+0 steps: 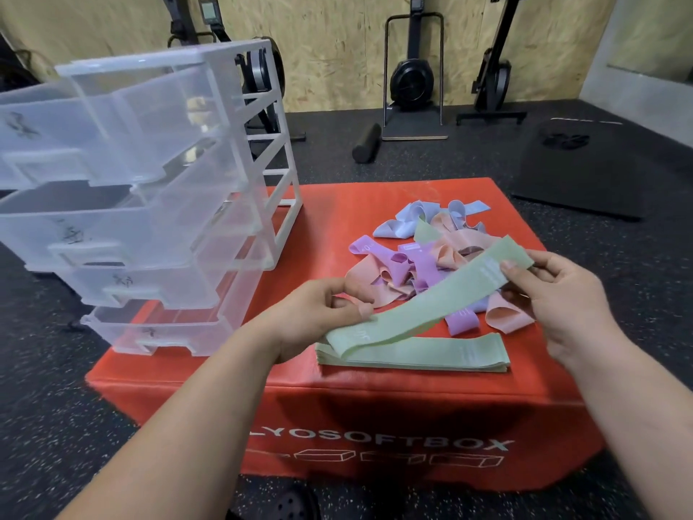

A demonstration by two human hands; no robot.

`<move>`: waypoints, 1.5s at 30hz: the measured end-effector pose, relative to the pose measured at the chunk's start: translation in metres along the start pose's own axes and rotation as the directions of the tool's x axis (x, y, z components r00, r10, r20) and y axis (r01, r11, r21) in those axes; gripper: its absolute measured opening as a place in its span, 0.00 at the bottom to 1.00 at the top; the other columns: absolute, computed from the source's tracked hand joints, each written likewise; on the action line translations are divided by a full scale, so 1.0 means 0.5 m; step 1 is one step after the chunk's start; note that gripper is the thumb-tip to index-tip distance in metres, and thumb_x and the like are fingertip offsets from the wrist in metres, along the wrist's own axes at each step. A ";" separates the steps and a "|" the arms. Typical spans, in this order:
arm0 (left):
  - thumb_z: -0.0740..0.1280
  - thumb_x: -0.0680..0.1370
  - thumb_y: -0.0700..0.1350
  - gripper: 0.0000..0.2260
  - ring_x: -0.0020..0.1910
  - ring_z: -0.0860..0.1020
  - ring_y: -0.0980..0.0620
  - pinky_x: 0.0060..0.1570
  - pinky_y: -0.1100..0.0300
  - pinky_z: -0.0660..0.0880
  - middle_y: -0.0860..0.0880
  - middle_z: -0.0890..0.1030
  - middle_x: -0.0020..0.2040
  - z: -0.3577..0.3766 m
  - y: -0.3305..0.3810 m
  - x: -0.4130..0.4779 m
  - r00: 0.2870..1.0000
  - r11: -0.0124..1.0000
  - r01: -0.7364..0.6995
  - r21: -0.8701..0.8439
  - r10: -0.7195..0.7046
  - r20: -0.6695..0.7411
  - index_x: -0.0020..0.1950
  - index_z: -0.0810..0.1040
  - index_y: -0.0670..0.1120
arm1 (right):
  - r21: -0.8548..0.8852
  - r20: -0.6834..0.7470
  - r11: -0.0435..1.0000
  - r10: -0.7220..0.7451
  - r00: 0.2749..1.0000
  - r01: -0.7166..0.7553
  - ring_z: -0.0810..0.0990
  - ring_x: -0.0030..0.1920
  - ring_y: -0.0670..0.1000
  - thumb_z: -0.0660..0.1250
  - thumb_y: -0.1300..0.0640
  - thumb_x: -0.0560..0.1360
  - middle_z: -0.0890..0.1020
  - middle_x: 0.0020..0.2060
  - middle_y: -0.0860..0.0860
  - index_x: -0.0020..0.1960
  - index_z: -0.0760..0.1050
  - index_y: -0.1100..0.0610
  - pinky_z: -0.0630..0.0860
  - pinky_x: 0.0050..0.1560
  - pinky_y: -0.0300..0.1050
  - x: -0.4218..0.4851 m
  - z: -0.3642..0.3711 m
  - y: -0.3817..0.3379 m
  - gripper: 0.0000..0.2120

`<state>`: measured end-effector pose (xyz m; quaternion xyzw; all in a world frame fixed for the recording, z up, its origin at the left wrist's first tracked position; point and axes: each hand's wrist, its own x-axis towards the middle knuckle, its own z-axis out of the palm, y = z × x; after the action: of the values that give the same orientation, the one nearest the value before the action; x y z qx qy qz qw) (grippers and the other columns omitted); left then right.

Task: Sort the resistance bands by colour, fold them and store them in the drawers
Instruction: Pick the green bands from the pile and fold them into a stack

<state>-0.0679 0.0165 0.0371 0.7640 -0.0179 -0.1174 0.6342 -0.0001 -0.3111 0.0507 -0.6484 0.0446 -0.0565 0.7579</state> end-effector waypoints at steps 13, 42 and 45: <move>0.75 0.78 0.35 0.08 0.43 0.80 0.52 0.49 0.51 0.79 0.49 0.83 0.42 -0.023 -0.017 -0.028 0.994 0.961 -0.001 0.276 0.030 -0.101 0.55 0.84 0.45 | -0.192 -0.017 0.980 -0.064 0.998 0.059 0.85 0.38 0.54 0.75 0.63 0.77 0.87 0.46 0.61 0.56 0.82 0.60 0.85 0.41 0.45 -0.007 -0.017 -0.006 0.08; 0.75 0.73 0.42 0.08 0.45 0.78 0.52 0.44 0.59 0.74 0.56 0.77 0.44 -0.016 -0.090 0.008 0.937 0.513 0.075 0.855 0.258 -0.237 0.51 0.85 0.51 | -0.951 0.306 0.058 0.045 0.951 0.304 0.78 0.49 0.51 0.76 0.46 0.65 0.79 0.43 0.42 0.52 0.81 0.41 0.71 0.41 0.45 -0.004 -0.040 0.095 0.16; 0.76 0.75 0.48 0.10 0.52 0.77 0.51 0.50 0.54 0.76 0.57 0.77 0.48 -0.025 -0.090 0.008 0.944 0.461 0.049 0.886 0.269 -0.192 0.56 0.84 0.54 | -0.950 0.306 0.081 0.074 0.949 0.300 0.78 0.56 0.53 0.79 0.43 0.65 0.78 0.51 0.47 0.56 0.79 0.40 0.76 0.50 0.48 0.005 -0.047 0.097 0.20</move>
<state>-0.0670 0.0364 -0.0053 0.9858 -0.0276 0.0701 0.1498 0.0003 -0.3268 -0.0007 -0.9898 -0.0859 0.0199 0.1123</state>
